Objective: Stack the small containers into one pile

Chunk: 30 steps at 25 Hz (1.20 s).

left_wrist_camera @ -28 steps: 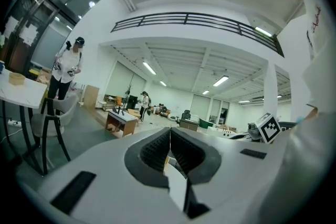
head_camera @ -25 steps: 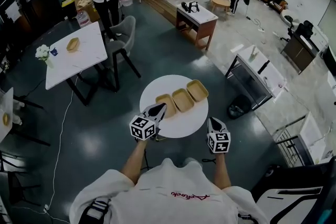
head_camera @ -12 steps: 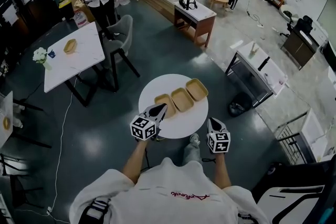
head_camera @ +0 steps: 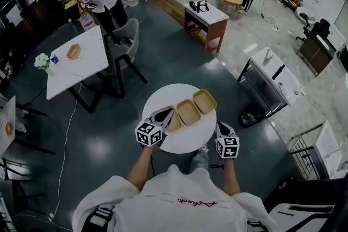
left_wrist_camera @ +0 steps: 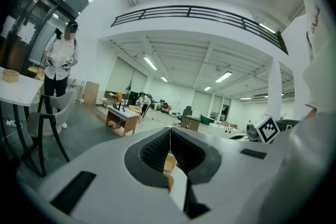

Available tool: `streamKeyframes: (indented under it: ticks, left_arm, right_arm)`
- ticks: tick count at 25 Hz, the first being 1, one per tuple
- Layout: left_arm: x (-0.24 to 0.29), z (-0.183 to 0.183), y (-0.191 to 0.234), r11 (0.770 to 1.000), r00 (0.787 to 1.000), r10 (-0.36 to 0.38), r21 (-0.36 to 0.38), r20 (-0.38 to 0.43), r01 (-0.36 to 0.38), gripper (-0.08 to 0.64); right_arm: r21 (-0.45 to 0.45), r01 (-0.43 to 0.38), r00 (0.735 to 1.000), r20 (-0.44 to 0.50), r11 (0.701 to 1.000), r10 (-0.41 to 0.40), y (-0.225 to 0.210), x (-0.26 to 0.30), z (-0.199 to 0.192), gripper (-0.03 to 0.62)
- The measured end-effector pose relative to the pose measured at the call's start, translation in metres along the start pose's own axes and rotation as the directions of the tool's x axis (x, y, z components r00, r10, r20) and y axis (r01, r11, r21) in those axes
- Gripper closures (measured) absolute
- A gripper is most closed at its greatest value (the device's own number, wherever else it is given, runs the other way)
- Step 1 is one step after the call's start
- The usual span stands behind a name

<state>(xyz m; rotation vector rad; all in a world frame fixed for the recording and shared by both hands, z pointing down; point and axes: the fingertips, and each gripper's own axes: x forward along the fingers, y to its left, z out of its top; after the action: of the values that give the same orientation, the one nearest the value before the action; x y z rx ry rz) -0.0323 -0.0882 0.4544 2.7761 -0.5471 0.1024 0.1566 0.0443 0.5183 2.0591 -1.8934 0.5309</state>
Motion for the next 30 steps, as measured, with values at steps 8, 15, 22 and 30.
streamKeyframes:
  ticks: [8, 15, 22, 30]
  left_arm:
    - [0.053, 0.023, 0.020, 0.999, 0.999, 0.048, 0.001, 0.000, -0.048, 0.549]
    - [0.092, 0.041, 0.038, 0.989, 0.989, 0.149, -0.013, 0.015, -0.148, 0.549]
    - [0.115, 0.051, 0.057, 0.963, 0.963, 0.268, -0.032, 0.017, -0.267, 0.549]
    - [0.138, 0.043, 0.072, 0.938, 0.938, 0.345, -0.035, -0.017, -0.345, 0.549]
  right_arm:
    - [-0.013, -0.051, 0.999, -0.006, 0.999, 0.051, -0.043, 0.049, 0.033, 0.572]
    - [-0.049, -0.141, 0.990, -0.014, 0.989, 0.141, -0.080, 0.101, 0.069, 0.572]
    - [-0.085, -0.245, 0.969, -0.038, 0.966, 0.242, -0.106, 0.152, 0.096, 0.572]
    - [-0.087, -0.316, 0.948, -0.079, 0.945, 0.310, -0.131, 0.197, 0.093, 0.572]
